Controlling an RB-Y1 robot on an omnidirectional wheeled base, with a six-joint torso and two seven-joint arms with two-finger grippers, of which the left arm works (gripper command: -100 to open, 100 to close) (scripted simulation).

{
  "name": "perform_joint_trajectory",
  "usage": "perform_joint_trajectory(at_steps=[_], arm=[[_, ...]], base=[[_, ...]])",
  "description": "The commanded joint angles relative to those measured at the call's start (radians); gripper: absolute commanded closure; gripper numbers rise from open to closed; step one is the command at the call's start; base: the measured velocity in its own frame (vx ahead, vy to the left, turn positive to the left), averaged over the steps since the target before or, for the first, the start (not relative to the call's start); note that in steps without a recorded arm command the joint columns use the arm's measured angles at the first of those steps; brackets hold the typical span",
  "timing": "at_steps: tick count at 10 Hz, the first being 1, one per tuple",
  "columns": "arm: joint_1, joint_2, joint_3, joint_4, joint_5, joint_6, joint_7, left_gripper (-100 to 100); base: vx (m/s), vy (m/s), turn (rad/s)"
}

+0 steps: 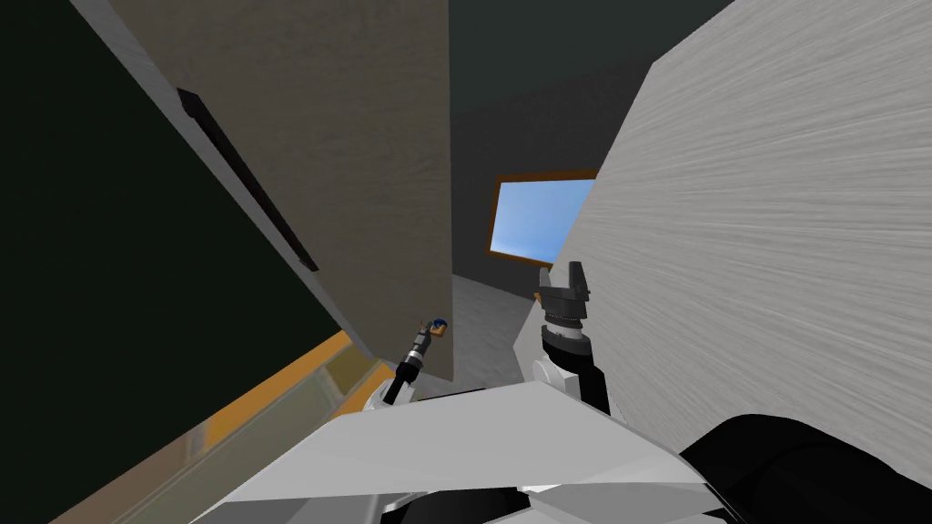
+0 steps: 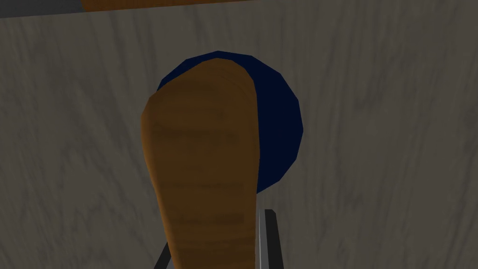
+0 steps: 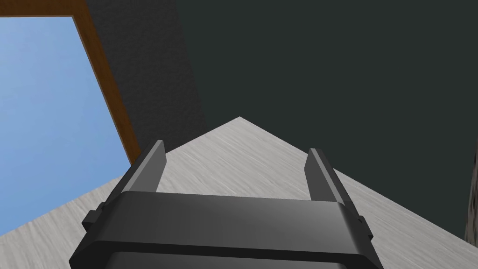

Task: Push the door open

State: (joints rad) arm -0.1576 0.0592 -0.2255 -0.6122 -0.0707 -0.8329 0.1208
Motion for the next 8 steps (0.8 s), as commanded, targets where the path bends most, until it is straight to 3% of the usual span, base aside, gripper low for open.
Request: perform_joint_trajectory(at_steps=[1,2,8], arm=[[0.008,0.020,0.012,-0.037,0.005,0.018,0.004,100],[0.005,0.016,0.038,-0.033,0.017,0.022,-0.009,100],[-0.003,-0.003,0.114,-0.022,0.051,0.035,-0.046,100]], base=[[0.105,-0.116,0.034],[0.130,-0.150,0.051],[0.159,-0.156,0.068]])
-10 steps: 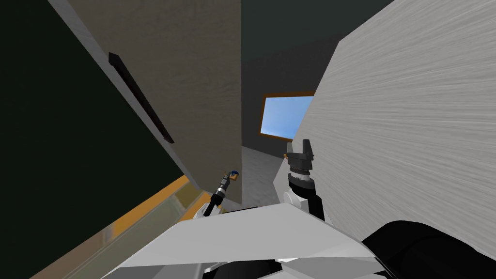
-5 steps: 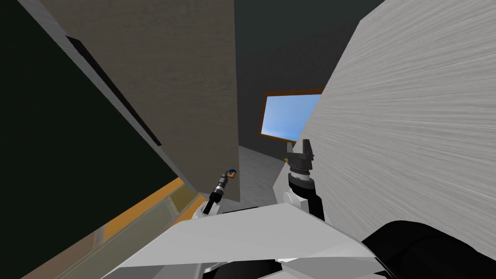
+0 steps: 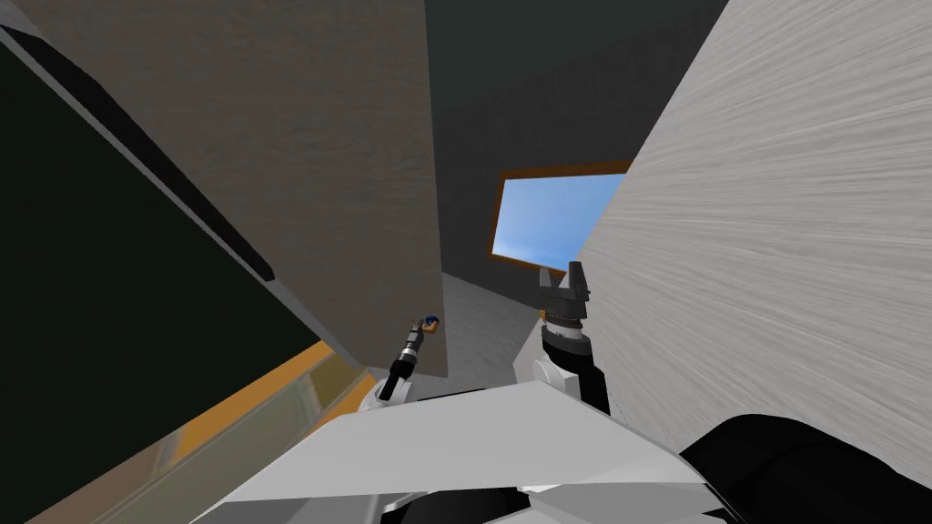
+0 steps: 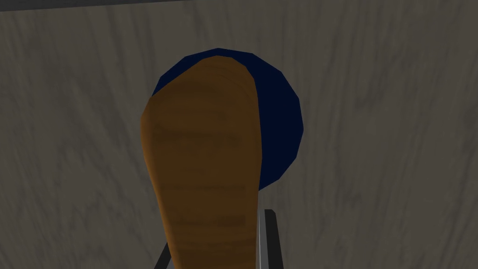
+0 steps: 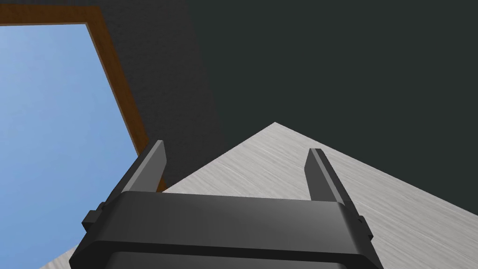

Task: Push the door open

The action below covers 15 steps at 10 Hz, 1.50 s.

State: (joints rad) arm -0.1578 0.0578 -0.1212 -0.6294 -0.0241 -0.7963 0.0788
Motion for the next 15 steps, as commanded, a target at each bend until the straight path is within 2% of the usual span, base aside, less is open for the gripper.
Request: perform_joint_trajectory(at_steps=[1,3,4,5,7,9,13,15], arm=[[-0.004,-0.006,0.021,-0.003,0.010,0.001,-0.010,100],[-0.006,-0.016,0.041,0.001,0.019,0.004,-0.020,100],[-0.006,-0.007,0.039,0.008,0.017,0.003,-0.017,100],[-0.009,0.004,0.054,0.006,0.025,0.002,-0.028,100],[-0.009,0.012,0.069,0.006,0.032,0.001,-0.042,100],[-0.009,0.015,0.077,0.005,0.035,0.001,-0.048,100],[-0.009,0.022,0.125,0.004,0.058,0.000,-0.091,100],[-0.009,0.022,0.125,0.004,0.058,0.000,-0.091,100]], base=[[0.158,-0.154,0.063],[0.173,-0.125,0.055],[0.074,-0.040,0.028],[0.135,-0.058,0.066],[0.193,-0.050,0.074],[0.172,-0.029,0.047],[0.216,-0.076,0.107],[0.121,-0.047,0.025]])
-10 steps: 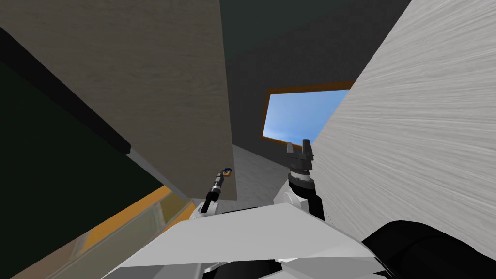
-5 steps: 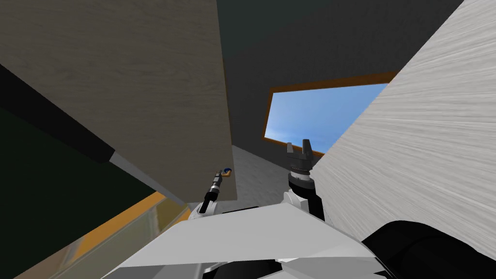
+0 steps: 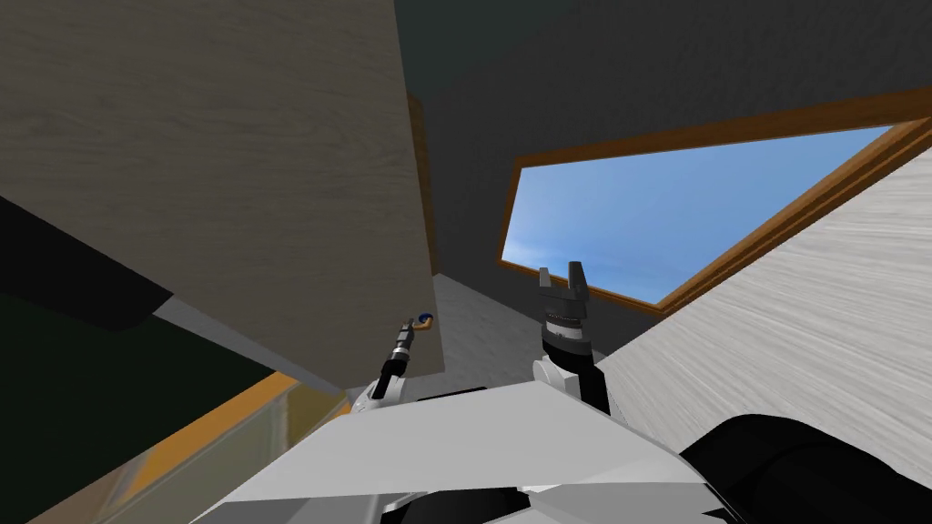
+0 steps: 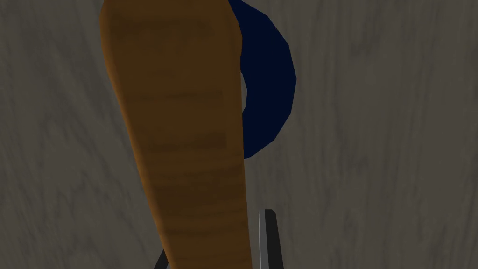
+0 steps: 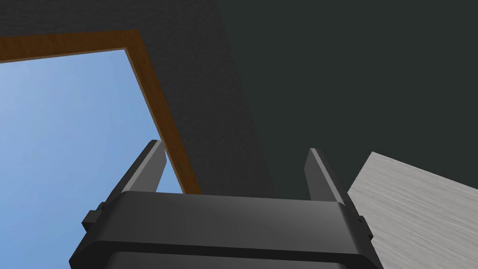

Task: Push the door open

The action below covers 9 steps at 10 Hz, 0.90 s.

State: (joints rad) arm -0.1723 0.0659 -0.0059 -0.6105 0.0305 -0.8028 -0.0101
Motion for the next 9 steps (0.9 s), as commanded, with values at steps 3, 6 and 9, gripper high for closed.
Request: perform_joint_trajectory(at_steps=[3,6,9], arm=[[0.006,0.003,0.050,-0.016,0.023,0.006,-0.037,100],[0.006,-0.015,0.080,-0.017,0.037,0.005,-0.063,100],[0.006,-0.046,0.110,-0.018,0.051,0.005,-0.090,100]], base=[[0.194,-0.082,0.127],[0.190,-0.086,0.101],[0.203,-0.098,0.130]])
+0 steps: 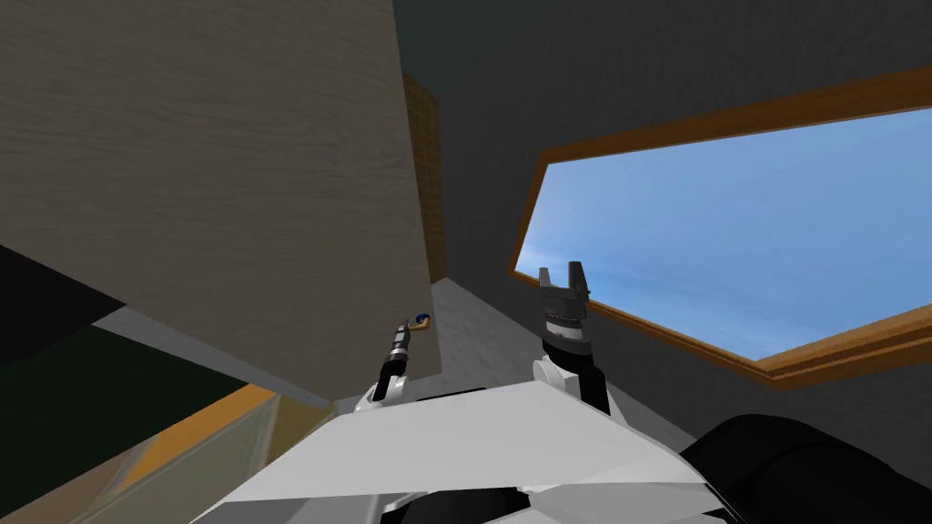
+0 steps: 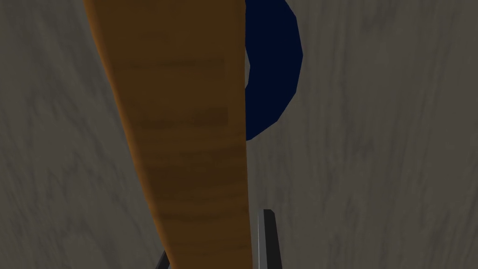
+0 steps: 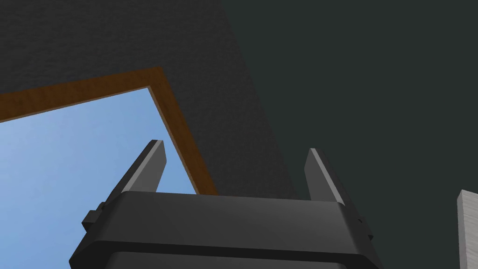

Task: Push the door open

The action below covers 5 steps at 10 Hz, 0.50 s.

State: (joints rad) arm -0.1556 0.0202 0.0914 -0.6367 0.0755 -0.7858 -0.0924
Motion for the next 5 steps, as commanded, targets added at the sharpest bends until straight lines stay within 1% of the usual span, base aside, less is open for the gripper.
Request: perform_joint_trajectory(at_steps=[1,3,5], arm=[[-0.011,-0.011,0.020,0.008,0.010,-0.012,-0.014,100],[-0.011,-0.031,0.033,0.008,0.016,-0.013,-0.025,100],[-0.011,-0.057,0.047,0.007,0.022,-0.013,-0.037,100]], base=[[0.178,-0.072,0.086],[0.164,-0.103,0.094],[0.124,-0.085,0.092]])
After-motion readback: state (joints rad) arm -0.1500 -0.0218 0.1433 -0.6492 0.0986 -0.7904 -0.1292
